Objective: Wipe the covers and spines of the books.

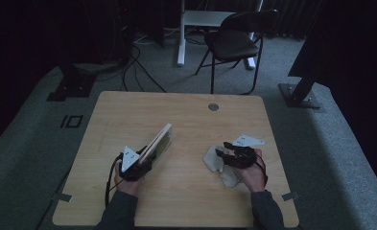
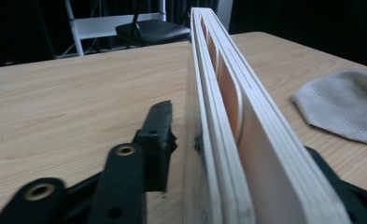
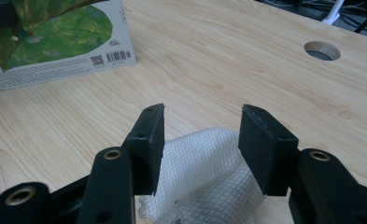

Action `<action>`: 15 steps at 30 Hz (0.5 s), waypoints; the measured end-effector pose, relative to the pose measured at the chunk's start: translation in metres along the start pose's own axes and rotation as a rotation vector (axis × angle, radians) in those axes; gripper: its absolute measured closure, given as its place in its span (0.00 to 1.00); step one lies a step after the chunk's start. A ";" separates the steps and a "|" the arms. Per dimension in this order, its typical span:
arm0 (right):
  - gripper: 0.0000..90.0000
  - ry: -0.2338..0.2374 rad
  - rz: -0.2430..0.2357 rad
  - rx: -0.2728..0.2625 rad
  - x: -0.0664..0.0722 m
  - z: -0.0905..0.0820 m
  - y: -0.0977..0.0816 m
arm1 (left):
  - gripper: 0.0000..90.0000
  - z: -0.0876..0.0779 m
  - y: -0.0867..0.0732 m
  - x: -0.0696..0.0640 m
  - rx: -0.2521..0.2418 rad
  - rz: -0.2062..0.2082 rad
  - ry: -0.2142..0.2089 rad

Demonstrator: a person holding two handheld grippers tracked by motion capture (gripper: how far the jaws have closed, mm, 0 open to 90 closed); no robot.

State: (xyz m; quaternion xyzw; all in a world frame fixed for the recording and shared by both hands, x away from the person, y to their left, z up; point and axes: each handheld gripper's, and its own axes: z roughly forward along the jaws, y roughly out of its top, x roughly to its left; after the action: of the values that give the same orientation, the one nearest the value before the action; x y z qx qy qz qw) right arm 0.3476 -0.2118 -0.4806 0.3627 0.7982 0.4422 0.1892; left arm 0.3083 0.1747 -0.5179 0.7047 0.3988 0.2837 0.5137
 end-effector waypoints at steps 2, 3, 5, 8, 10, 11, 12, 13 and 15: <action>0.56 0.000 0.000 0.000 0.000 0.000 0.000 | 0.57 -0.001 0.001 -0.001 -0.008 -0.002 0.010; 0.56 0.001 -0.001 0.000 0.000 0.000 0.000 | 0.53 -0.002 0.002 -0.001 -0.017 -0.003 0.016; 0.56 0.000 0.000 0.001 0.000 0.000 0.000 | 0.47 -0.004 0.003 -0.001 -0.027 -0.008 0.024; 0.56 0.000 0.000 0.000 0.000 0.000 0.000 | 0.39 -0.005 0.004 -0.001 -0.034 -0.012 0.038; 0.56 0.000 0.000 0.000 0.000 0.000 0.000 | 0.32 -0.007 0.005 -0.002 -0.050 -0.015 0.043; 0.56 0.000 0.000 0.000 0.000 0.000 0.000 | 0.31 -0.009 0.006 -0.002 -0.066 -0.016 0.045; 0.56 0.000 -0.001 0.000 0.000 0.000 0.000 | 0.29 -0.009 0.006 -0.002 -0.066 -0.016 0.045; 0.56 -0.001 -0.002 -0.001 0.000 0.000 0.000 | 0.25 -0.010 0.007 -0.003 -0.075 -0.024 0.038; 0.56 -0.001 -0.002 0.000 0.000 0.000 0.000 | 0.21 -0.011 0.008 -0.002 -0.085 -0.032 0.020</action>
State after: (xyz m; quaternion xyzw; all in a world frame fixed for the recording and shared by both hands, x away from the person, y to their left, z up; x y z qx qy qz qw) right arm 0.3475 -0.2121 -0.4803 0.3621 0.7983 0.4421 0.1899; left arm 0.3001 0.1770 -0.5066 0.6730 0.4026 0.2992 0.5436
